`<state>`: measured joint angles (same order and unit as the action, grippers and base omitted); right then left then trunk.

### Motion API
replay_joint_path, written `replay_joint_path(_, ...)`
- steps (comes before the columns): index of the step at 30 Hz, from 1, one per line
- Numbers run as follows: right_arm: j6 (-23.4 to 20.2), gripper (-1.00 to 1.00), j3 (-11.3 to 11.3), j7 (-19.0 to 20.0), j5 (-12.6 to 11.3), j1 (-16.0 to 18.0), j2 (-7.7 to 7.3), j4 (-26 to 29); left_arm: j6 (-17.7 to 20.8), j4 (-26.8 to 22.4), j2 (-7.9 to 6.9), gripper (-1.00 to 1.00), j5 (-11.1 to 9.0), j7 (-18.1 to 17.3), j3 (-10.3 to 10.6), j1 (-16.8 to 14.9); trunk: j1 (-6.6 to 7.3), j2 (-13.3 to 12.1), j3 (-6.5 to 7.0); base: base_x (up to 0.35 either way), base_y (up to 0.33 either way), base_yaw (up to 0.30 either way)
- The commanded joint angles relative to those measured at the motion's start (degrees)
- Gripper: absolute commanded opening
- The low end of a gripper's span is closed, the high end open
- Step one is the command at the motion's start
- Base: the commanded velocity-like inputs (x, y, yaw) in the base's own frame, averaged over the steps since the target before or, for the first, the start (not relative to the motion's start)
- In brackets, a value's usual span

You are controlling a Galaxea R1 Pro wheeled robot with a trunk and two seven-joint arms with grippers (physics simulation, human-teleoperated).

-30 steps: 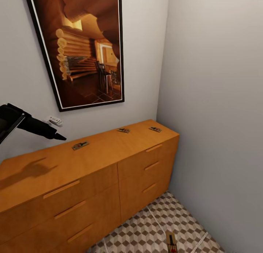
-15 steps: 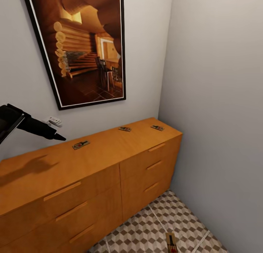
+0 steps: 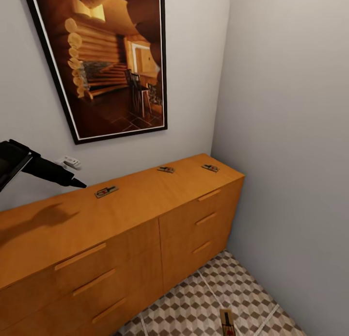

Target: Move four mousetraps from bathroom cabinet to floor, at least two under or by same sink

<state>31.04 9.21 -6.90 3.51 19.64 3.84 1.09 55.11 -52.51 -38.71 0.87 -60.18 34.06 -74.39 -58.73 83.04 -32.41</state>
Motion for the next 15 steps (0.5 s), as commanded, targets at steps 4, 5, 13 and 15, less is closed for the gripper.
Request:
replay_joint_path(4, 0.17, -1.00, 0.28, -0.31, 0.27, 0.04, 0.10, -0.04, 0.35, -0.05, 0.05, 1.00, 0.10, -0.20, 0.21, -0.06, 0.00, 0.04, -0.43, 0.008, 0.002, 0.000)
replay_joint_path(5, 0.17, -1.00, 0.28, -0.31, 0.27, 0.04, 0.10, -0.04, 0.35, -0.05, 0.06, 1.00, 0.10, -0.20, 0.21, -0.08, 0.00, 0.04, -0.52, 0.003, 0.001, 0.000)
replay_joint_path(13, 0.17, -1.00, 0.28, -0.31, 0.27, 0.04, 0.11, -0.04, 0.35, 0.01, 0.12, 1.00, 0.03, -0.20, 0.22, -0.06, 0.00, 0.04, -1.25, 0.000, 0.000, 0.000)
replay_joint_path(15, 0.17, -1.00, 0.28, -0.31, 0.27, 0.04, 0.11, -0.04, 0.35, 0.03, 0.17, 1.00, 0.02, -0.20, 0.22, -0.06, 0.00, 0.04, -1.43, 0.003, 0.000, 0.000)
